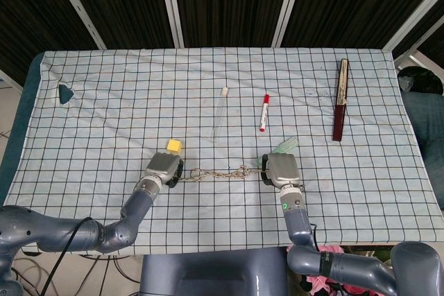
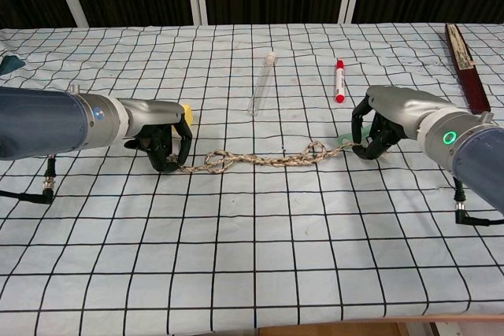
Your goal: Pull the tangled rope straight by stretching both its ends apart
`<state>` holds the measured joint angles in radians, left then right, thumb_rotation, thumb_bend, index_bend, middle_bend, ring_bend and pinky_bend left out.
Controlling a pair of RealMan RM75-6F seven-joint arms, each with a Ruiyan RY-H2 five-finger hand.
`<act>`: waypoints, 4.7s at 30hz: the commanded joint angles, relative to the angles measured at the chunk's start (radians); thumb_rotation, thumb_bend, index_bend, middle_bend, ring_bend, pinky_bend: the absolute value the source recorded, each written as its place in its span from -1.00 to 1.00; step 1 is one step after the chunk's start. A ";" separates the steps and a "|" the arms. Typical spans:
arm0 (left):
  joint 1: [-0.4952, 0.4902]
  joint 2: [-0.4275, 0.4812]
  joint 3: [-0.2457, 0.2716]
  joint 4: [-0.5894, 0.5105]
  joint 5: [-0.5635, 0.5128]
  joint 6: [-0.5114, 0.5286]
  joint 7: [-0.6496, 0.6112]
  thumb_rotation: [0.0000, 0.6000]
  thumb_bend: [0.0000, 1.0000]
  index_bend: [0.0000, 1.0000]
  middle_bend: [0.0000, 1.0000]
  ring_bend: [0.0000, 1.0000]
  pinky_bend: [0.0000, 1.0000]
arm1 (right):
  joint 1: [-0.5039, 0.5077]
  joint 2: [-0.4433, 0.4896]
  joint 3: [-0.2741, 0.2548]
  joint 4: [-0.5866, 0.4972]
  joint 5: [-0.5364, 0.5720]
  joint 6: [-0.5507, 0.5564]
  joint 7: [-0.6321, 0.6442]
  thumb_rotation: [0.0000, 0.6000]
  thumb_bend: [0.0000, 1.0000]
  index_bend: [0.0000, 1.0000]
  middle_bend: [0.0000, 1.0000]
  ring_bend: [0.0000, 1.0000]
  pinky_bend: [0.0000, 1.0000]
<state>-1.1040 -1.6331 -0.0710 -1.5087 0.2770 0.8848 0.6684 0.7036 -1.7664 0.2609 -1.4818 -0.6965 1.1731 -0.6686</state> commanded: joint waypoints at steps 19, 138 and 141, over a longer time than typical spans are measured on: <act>0.006 -0.010 -0.007 0.017 0.004 0.000 0.000 1.00 -0.04 0.31 0.89 0.72 0.74 | 0.004 0.003 0.002 -0.001 0.005 -0.005 -0.003 1.00 -0.06 0.27 0.93 1.00 1.00; 0.251 0.258 0.001 0.165 0.157 -0.073 -0.173 1.00 0.02 0.37 0.91 0.74 0.75 | -0.136 0.351 -0.028 0.197 0.060 -0.172 0.211 1.00 -0.06 0.29 0.93 1.00 1.00; 0.261 0.254 0.005 0.172 0.177 -0.084 -0.187 1.00 0.02 0.37 0.91 0.74 0.75 | -0.138 0.347 -0.031 0.201 0.060 -0.181 0.215 1.00 -0.06 0.29 0.93 1.00 1.00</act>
<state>-0.8479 -1.3768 -0.0683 -1.3406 0.4477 0.8060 0.4866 0.5664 -1.4187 0.2305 -1.2819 -0.6370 0.9938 -0.4545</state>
